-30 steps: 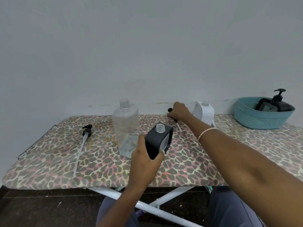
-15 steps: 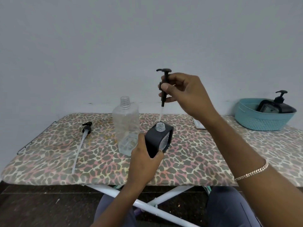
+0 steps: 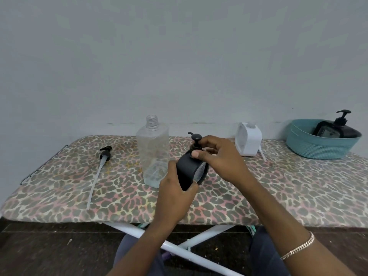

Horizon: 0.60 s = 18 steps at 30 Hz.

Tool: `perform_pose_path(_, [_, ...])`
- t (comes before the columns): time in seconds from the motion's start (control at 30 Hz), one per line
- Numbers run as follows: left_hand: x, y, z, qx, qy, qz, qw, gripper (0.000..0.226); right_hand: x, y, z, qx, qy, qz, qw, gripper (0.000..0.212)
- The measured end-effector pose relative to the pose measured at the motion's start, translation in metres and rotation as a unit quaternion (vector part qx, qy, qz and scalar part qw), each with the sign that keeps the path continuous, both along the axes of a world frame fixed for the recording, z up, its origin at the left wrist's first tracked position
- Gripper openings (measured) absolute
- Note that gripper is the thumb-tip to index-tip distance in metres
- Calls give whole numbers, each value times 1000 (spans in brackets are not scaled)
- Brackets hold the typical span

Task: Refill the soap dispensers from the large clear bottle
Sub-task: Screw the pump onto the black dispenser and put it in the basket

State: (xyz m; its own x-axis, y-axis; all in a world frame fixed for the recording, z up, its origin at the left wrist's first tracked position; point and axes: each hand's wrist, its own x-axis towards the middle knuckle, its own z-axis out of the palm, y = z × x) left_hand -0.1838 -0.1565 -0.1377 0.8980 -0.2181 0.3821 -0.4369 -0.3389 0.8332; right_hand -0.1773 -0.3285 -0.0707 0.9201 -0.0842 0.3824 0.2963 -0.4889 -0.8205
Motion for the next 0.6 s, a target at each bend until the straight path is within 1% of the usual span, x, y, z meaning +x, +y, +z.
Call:
perform_pose_path(0.1, [1,0,-1,1,-2,0,1000,44,1,-1,-3,47,-8,7,999,19])
perform_pose_path(0.13, [1,0,-1,0,-1,-2,1000,44,1,1,-3,59,-7,3,998,23])
perform_pose_path(0.23, [1,1,-1,-4,-2,-2,1000,46,5,14,-6,72,-1,-34,997,44])
perform_pose_path(0.3, [1,2,-1,-5,-5,-2,1000,46,8,23,-11,73,-2,-52,996,49])
perform_pose_path(0.37, [1,2,-1,-3,-8,-2,1000,46,7,24,-11,53,13,-49,997,47])
perform_pose_path(0.43, [1,1,-1,-3,-9,-2,1000,46,7,16,-10,45,53,3,998,45])
perform_pose_path(0.5, [2,2,-2,-5,-9,-3,1000,44,7,3,-6,91,77,63,991,40])
perform_pose_path(0.53, [2,1,-2,-5,-10,-4,1000,44,8,-4,-5,113,74,75,988,38])
perform_pose_path(0.6, [2,1,-2,-6,-9,-5,1000,44,9,-6,-7,129,53,55,989,31])
